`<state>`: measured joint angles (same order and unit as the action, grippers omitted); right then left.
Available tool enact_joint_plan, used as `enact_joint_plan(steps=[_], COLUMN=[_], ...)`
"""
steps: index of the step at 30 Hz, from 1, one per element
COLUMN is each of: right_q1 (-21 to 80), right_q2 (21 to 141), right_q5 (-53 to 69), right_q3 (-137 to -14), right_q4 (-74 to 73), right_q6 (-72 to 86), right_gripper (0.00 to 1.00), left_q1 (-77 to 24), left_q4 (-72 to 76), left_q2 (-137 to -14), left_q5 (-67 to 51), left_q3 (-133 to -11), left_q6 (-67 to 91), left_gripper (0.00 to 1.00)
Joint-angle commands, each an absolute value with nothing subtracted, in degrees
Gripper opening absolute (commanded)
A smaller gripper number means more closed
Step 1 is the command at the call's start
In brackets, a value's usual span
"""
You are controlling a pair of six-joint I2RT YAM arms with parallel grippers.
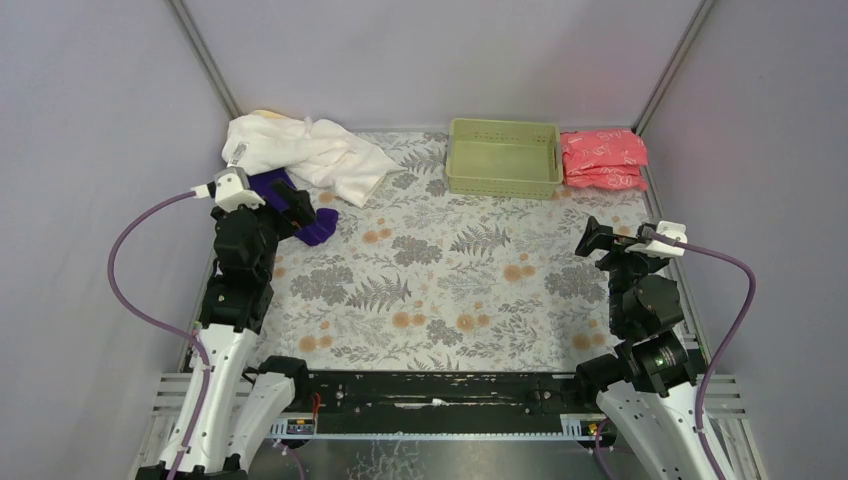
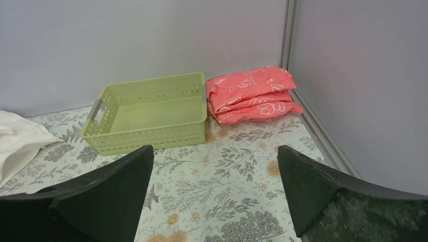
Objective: Roll the towels
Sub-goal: Pick up the towel at the corner of the board.
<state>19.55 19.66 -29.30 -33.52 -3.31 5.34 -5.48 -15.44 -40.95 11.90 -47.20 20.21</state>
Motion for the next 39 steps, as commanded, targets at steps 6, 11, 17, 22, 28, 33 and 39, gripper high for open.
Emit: enact_joint_plan(steps=[6, 11, 17, 22, 28, 33, 39], right_q1=[19.97, 20.02, 19.98, 20.04, 19.99, 20.03, 20.07], right_q2=[19.24, 17.8, 17.05, 15.87, 13.71, 12.05, 11.04], right_q5=[-28.38, -28.25, -27.97, -23.42, -21.88, -21.5, -21.02], right_q3=[-34.72, -34.5, -34.34, -34.29, -34.13, -33.61, -33.32], right_q4=[-0.39, -0.52, -0.29, -0.38, -0.56, -0.52, -0.03], right_q6=[4.79, 5.19, 5.91, 6.51, 6.43, 6.54, 6.53], right_gripper=[0.99, 0.99, 0.99, 0.99, 0.99, 0.99, 0.99], left_q1=[-5.94, -5.93, -3.32, 6.42, 10.78, 10.73, 10.75], left_q4=[-14.68, -16.12, -22.69, -23.62, -25.28, -24.7, -25.38], left_q2=[-41.65, -46.49, -61.25, -77.53, -94.51, -101.81, -109.76], left_q5=[14.31, 14.5, 14.53, 0.96, -5.54, -4.97, -6.81], left_q3=[-46.21, -46.97, -52.46, -55.92, -63.52, -68.48, -71.54], left_q6=[20.07, 21.84, 26.06, 28.91, 28.96, 29.7, 29.44], left_gripper=[1.0, 1.0, 1.0, 1.0, 1.0, 0.98, 0.59])
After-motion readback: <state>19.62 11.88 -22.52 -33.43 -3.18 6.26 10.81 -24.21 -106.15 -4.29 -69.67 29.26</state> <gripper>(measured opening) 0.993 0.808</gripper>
